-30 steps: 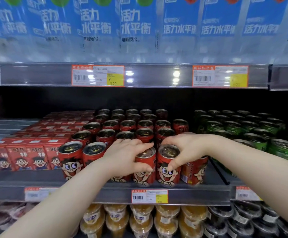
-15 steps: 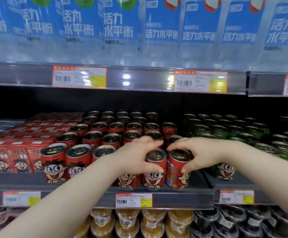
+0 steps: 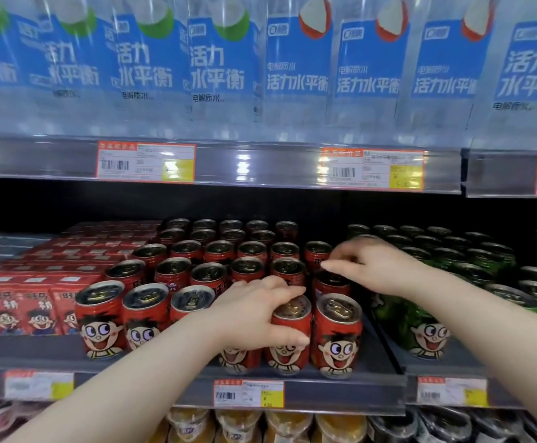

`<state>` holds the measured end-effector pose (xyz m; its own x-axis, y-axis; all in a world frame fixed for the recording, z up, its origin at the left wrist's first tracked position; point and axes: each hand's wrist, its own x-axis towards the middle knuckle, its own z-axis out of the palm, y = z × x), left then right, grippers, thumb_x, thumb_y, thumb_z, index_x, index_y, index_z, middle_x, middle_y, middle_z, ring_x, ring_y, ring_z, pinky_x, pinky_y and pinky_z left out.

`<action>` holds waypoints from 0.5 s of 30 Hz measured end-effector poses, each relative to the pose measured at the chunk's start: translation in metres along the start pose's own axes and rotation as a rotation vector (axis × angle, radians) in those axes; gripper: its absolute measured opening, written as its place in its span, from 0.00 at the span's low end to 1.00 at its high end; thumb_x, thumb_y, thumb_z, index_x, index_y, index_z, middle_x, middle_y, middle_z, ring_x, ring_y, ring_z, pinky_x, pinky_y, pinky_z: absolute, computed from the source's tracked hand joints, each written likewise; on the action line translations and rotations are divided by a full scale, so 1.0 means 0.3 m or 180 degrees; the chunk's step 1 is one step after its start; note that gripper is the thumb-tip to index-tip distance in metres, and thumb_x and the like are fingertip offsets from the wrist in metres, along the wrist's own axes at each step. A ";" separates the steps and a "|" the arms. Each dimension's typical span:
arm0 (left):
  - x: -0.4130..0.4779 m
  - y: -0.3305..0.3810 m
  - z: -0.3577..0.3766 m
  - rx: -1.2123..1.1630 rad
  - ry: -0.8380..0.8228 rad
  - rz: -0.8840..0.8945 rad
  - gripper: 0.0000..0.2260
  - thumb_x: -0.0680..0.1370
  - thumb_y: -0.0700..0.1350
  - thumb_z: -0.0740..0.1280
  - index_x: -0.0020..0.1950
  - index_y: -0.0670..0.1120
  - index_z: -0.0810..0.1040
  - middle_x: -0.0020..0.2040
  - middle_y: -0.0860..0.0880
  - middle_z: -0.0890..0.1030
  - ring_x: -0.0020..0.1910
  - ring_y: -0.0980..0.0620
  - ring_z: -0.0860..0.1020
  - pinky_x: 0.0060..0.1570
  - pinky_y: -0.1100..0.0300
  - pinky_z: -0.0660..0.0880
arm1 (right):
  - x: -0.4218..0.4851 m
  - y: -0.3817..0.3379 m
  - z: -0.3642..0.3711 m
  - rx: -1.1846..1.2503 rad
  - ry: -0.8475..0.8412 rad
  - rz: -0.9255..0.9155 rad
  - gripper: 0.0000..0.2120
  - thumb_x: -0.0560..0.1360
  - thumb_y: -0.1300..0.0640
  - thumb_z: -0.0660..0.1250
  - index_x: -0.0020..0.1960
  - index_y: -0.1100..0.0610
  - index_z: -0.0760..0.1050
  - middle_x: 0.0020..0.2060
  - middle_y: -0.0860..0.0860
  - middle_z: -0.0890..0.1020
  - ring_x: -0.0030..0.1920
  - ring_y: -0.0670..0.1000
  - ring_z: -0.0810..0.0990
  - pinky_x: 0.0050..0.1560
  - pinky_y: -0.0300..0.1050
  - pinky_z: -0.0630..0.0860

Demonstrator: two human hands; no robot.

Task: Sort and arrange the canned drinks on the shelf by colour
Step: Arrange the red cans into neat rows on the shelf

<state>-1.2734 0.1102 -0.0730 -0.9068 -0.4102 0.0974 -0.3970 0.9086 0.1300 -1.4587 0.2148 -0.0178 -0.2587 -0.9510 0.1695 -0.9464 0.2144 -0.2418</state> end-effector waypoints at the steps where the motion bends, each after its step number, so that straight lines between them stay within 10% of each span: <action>1: 0.000 -0.003 -0.003 -0.0342 0.0173 -0.0077 0.32 0.73 0.64 0.62 0.74 0.57 0.58 0.72 0.54 0.62 0.71 0.52 0.62 0.70 0.53 0.61 | 0.030 0.013 -0.006 -0.0053 0.0076 0.0072 0.18 0.73 0.41 0.64 0.58 0.49 0.76 0.57 0.49 0.77 0.55 0.48 0.75 0.57 0.44 0.72; 6: 0.030 -0.099 -0.035 -0.0506 0.1070 -0.0754 0.20 0.77 0.56 0.61 0.68 0.53 0.70 0.68 0.49 0.71 0.68 0.49 0.68 0.67 0.52 0.66 | 0.154 -0.002 0.059 -0.0041 -0.0408 0.0092 0.25 0.71 0.43 0.69 0.66 0.49 0.70 0.65 0.50 0.72 0.64 0.50 0.71 0.60 0.39 0.67; 15: 0.058 -0.226 -0.052 -0.0528 0.0100 -0.1161 0.19 0.79 0.53 0.60 0.70 0.57 0.67 0.74 0.53 0.64 0.72 0.50 0.63 0.71 0.57 0.60 | 0.232 -0.072 0.153 -0.0200 -0.0407 -0.0170 0.25 0.72 0.45 0.69 0.67 0.50 0.71 0.68 0.50 0.70 0.67 0.52 0.68 0.65 0.43 0.67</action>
<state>-1.2600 0.0402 -0.0647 -0.7048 -0.7080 0.0452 -0.6614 0.6789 0.3189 -1.4473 0.1339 -0.0447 -0.1846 -0.9812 0.0566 -0.9694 0.1724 -0.1746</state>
